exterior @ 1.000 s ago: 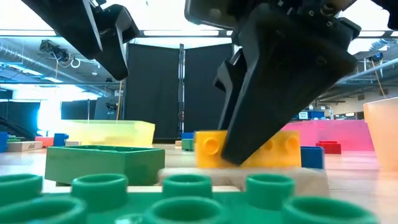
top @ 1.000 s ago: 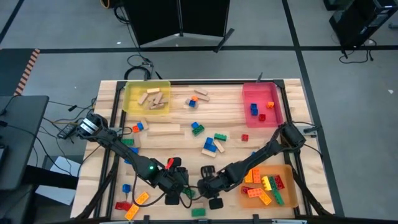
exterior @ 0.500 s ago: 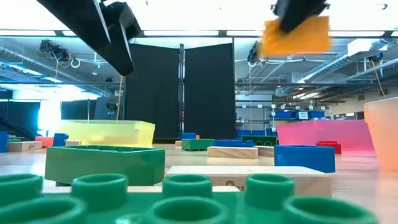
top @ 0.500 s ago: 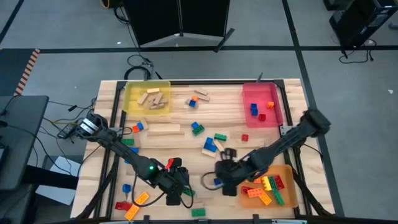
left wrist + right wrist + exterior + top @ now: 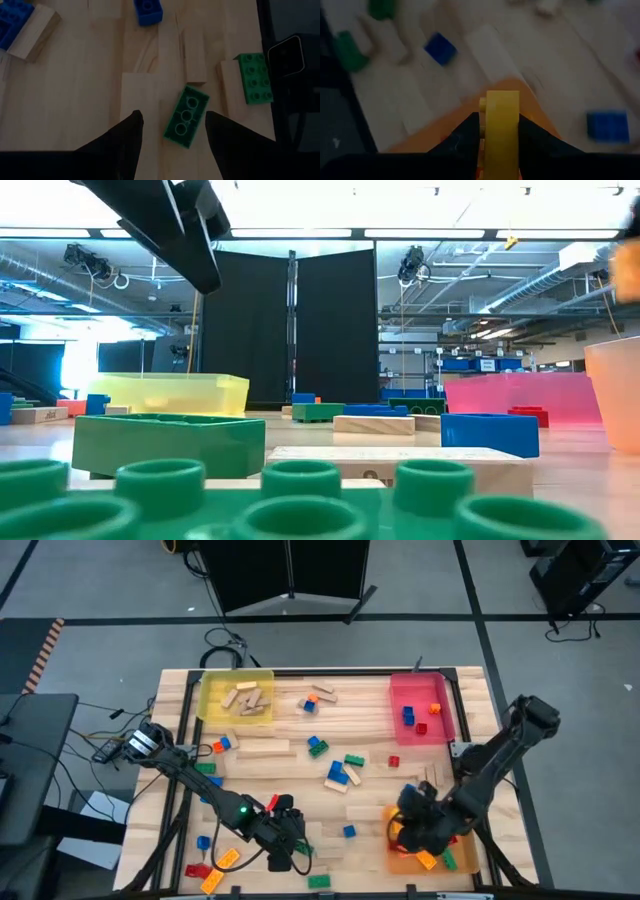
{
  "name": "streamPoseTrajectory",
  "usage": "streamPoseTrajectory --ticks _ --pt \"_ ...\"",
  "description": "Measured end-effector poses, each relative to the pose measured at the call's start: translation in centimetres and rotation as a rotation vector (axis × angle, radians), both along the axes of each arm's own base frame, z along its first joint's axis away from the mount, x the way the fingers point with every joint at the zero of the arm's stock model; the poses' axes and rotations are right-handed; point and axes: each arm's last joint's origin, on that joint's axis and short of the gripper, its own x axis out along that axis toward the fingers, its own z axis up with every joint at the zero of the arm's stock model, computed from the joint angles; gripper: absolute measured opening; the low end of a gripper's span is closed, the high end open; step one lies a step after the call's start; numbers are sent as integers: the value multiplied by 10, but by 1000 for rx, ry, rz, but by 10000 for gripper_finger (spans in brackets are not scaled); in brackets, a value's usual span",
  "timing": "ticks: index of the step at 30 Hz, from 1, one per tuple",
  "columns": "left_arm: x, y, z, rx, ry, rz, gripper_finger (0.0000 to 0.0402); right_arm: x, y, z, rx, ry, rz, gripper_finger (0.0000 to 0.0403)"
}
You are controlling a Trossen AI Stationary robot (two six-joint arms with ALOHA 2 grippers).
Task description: Sort blocks by size
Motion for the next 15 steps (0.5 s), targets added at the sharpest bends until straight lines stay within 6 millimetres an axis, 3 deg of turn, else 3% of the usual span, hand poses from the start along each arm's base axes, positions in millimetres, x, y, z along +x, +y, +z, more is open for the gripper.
streamPoseTrajectory --ticks 8,15 --pt "0 0 0 -1 -2 -2 223 -27 4 -32 39 84 -119 105" --pt "7 -4 6 -60 -91 0 223 -34 4 -45 100 120 -170 105"
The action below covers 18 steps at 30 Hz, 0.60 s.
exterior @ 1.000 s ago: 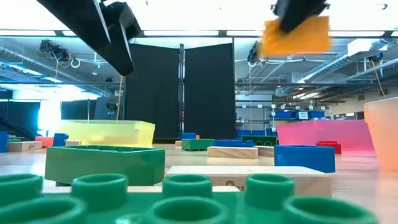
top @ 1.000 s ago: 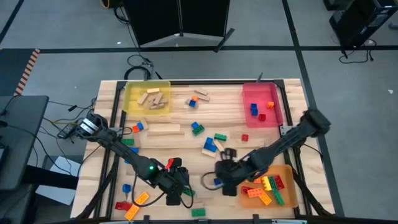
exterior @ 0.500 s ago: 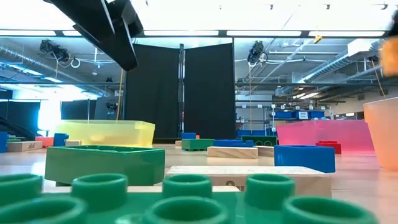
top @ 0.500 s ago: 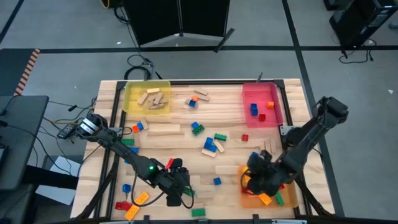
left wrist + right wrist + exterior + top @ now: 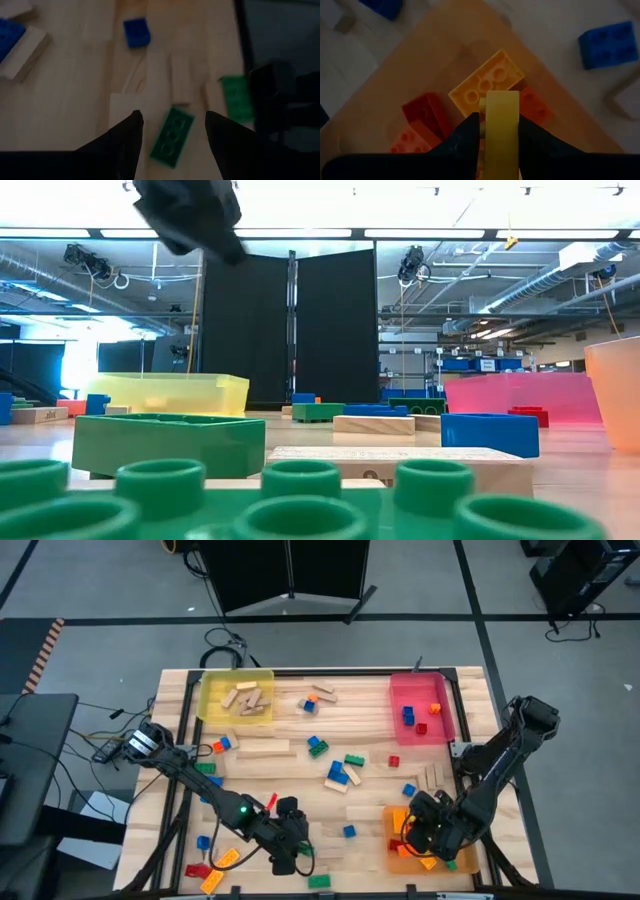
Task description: Sort blocks by size
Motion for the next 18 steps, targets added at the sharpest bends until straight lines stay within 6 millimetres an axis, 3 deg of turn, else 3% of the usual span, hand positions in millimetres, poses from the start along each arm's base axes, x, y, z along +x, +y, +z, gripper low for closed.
streamPoseTrajectory --ticks 3,12,18 --pt "4 -3 4 -37 -55 0 223 0 1 -2 32 7 16 125" --pt "8 -3 8 -46 -111 25 223 -2 3 3 86 19 57 250" --pt "18 14 8 -93 -107 126 223 -10 -6 22 139 -14 63 280"
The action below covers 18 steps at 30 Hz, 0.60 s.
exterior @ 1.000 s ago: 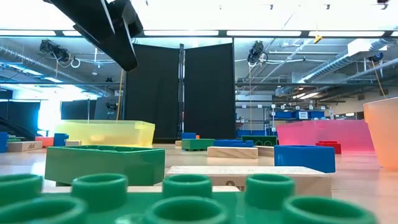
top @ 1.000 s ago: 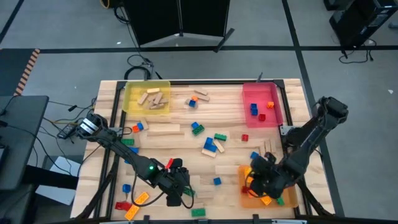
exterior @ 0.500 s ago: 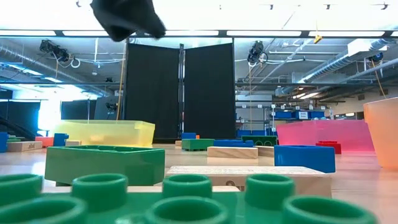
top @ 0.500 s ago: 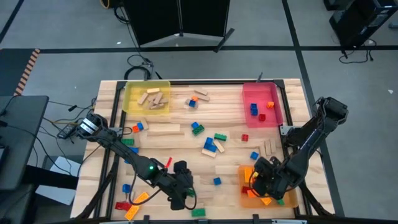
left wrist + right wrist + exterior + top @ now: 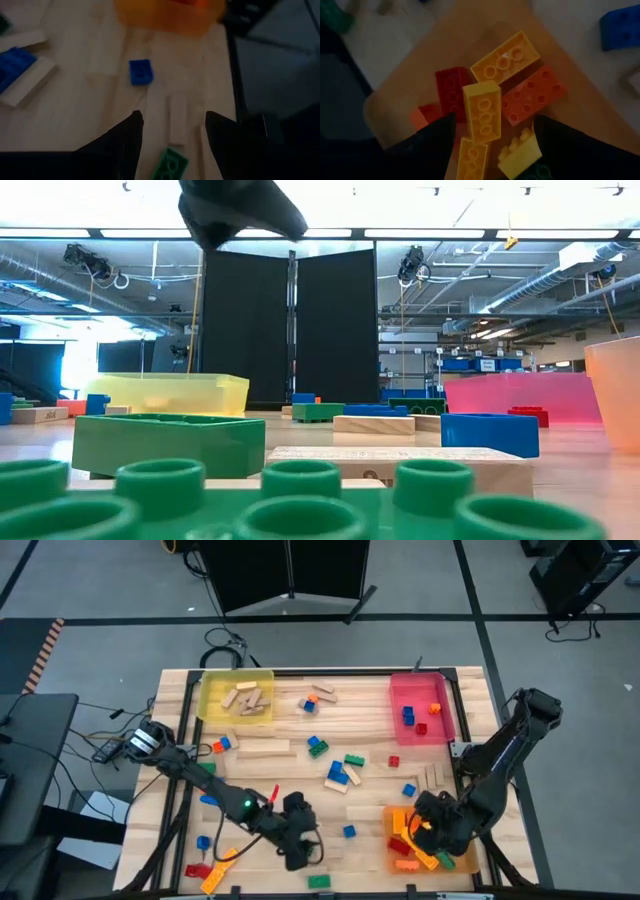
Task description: Sort blocks by size
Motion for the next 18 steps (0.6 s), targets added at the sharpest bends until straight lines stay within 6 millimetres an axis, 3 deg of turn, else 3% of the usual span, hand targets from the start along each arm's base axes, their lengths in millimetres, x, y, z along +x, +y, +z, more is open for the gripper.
streamPoseTrajectory --ticks 8,14,18 --pt "26 54 -1 -221 73 173 223 -20 -31 39 25 -157 -5 264" --pt "40 95 0 -216 42 260 223 -33 -59 56 -33 -233 11 245" --pt "44 109 1 -124 27 199 223 -39 -73 61 -68 -232 23 236"
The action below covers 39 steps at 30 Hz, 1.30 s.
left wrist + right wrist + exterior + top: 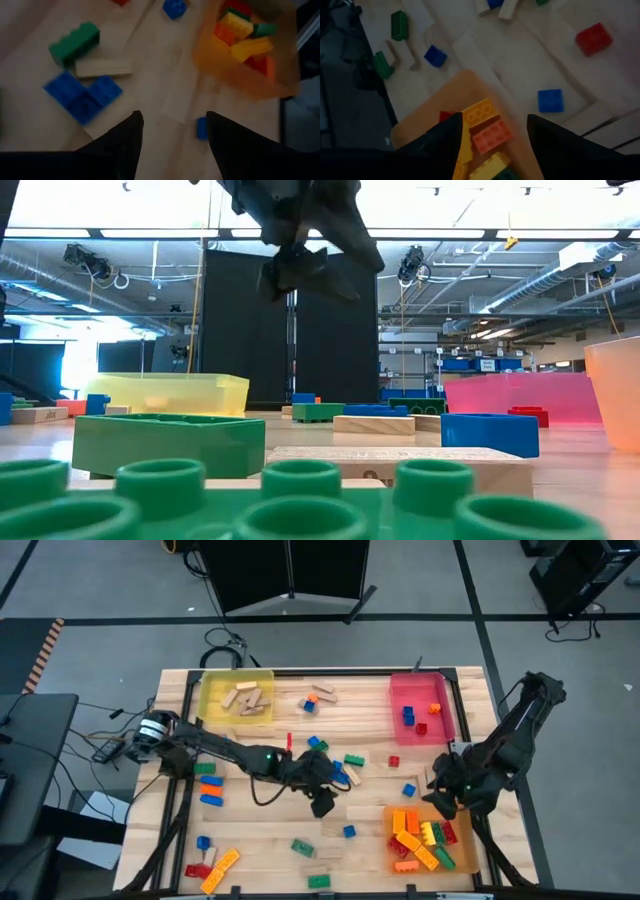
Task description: Sort blocks by size
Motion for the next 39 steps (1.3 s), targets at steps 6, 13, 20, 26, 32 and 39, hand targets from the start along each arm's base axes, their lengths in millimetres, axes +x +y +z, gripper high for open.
streamPoseTrajectory --ticks 6,13,20,26,32,39 --pt "3 26 -2 193 20 -2 223 -2 -9 3 -39 -13 37 229" --pt "-2 61 -11 147 153 65 233 1 -11 3 -71 -18 59 219" --pt "-2 98 -11 61 161 195 278 3 -13 3 -73 -18 40 205" --pt "-6 137 -10 13 181 240 318 6 -17 3 -69 -22 -7 193" --pt "-15 191 13 23 207 348 323 11 -22 4 -56 -30 -83 181" --pt "-22 233 38 164 187 362 318 17 -31 4 -57 -30 -164 167"
